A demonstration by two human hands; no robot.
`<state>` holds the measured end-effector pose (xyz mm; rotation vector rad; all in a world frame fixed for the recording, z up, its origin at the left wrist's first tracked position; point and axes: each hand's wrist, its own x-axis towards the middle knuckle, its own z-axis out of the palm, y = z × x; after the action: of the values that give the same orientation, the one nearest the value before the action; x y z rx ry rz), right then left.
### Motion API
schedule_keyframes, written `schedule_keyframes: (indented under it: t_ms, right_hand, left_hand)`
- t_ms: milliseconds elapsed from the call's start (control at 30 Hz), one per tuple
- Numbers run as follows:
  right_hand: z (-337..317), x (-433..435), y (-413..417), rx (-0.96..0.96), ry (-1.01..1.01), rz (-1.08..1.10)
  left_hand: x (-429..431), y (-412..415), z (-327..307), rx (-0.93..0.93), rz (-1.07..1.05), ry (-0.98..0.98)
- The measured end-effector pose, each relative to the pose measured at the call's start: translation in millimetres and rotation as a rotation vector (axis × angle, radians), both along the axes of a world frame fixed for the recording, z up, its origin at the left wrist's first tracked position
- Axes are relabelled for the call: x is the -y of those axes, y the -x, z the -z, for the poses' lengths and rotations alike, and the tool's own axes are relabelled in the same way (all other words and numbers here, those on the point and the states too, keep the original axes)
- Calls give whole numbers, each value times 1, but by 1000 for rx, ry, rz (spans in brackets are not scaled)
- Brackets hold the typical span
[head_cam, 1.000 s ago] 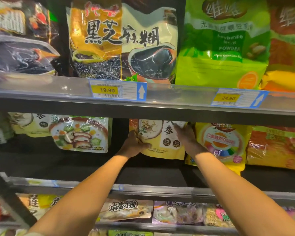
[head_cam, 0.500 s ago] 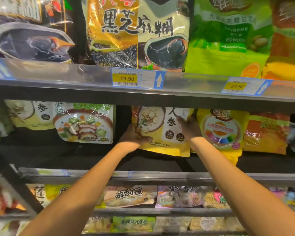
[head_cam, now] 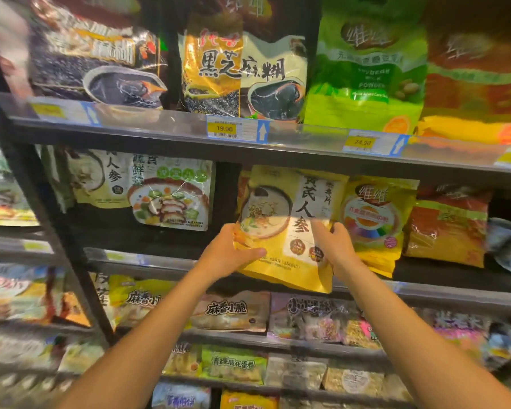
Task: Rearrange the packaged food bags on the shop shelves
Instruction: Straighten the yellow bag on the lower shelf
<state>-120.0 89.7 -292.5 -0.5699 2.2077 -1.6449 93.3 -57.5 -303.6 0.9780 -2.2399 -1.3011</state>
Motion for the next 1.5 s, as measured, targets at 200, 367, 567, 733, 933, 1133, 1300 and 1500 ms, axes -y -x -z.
schedule_keyframes:
  t_ms: [200,367,567,733,933,1133,1300,1500]
  right_hand:
    - [10,-44,-48,56,33,-120]
    - [25,-73,-94,29,4,-164]
    - [41,-88,-156,39,55,-286]
    - [51,-76,-206,100,100,-392]
    - [55,-43,-273,84,80,-477]
    - [58,4,-358,99,103,-563]
    - [61,41,-441,116,131,-591]
    - [61,87,-526,144,141,-612]
  left_hand:
    - [-61,-51,11,-38,-55,-44]
    - [-105,-103,28,-33,-108,-45]
    - [-138,-171,49,-30,-222,-49]
    - [-145,-227,61,-24,-295,-73]
    - [-130,-301,70,-19,-401,-103]
    - [-102,-390,77,-43,-499,-126]
    - [-69,-471,79,-14,-536,-78]
    - [-28,-554,80,-19,-571,-84]
